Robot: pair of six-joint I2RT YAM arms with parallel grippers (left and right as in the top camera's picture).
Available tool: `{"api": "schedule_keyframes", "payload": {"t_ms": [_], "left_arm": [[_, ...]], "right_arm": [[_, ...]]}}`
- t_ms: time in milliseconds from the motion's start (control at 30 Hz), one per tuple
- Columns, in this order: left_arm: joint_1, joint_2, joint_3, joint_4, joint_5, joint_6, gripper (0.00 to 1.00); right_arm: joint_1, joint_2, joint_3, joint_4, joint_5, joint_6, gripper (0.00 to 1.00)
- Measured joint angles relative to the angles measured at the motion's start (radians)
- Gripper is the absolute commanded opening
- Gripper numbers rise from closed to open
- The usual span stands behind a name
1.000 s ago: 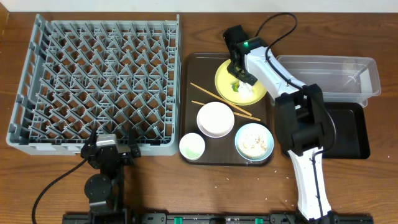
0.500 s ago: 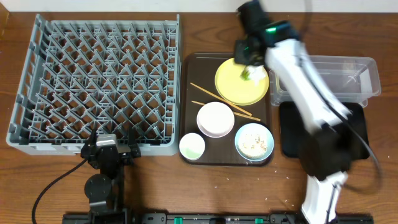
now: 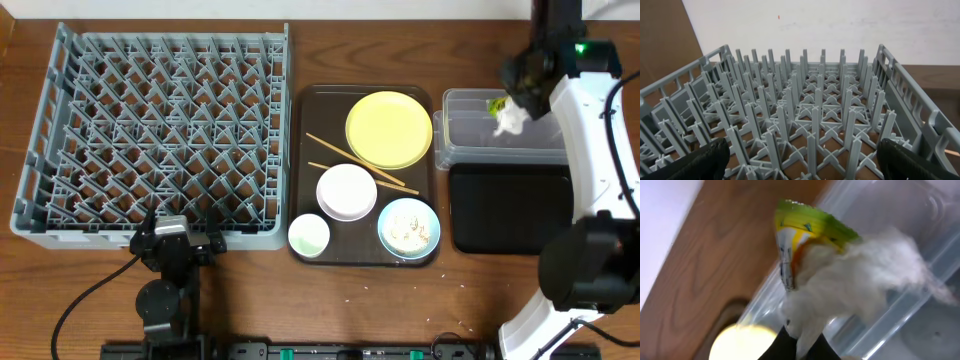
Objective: Sort waste into correct bins and load items into the dishwasher
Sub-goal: 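Carry the wrapper and tissue right and drop them into the clear bin, then grasp the light-blue bowl of rice with the right gripper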
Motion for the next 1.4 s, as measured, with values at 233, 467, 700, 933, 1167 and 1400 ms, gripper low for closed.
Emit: {"api": "schedule_keyframes", "payload": {"t_ms": [233,467,700,933,1167,1400], "left_arm": [[0.0,0.0,0.0,0.0,0.0,0.0,0.95],[0.0,0.0,0.0,0.0,0.0,0.0,0.95],[0.0,0.0,0.0,0.0,0.0,0.0,0.95],[0.0,0.0,0.0,0.0,0.0,0.0,0.95],[0.0,0.0,0.0,0.0,0.0,0.0,0.95],[0.0,0.0,0.0,0.0,0.0,0.0,0.95]], "right_arm": [[-0.064,0.009,-0.29,0.269,0.001,0.275,0.7],[-0.068,0.004,-0.3,0.378,-0.019,0.103,0.96],[-0.067,-0.196,-0.281,0.326,-0.164,-0.298,0.99],[0.092,-0.417,-0.248,0.063,-0.308,-0.528,0.95],[0.443,-0.399,-0.315,-0.135,-0.317,-0.688,0.89],[0.697,-0.391,-0.571,0.005,-0.159,-0.716,0.76]]}}
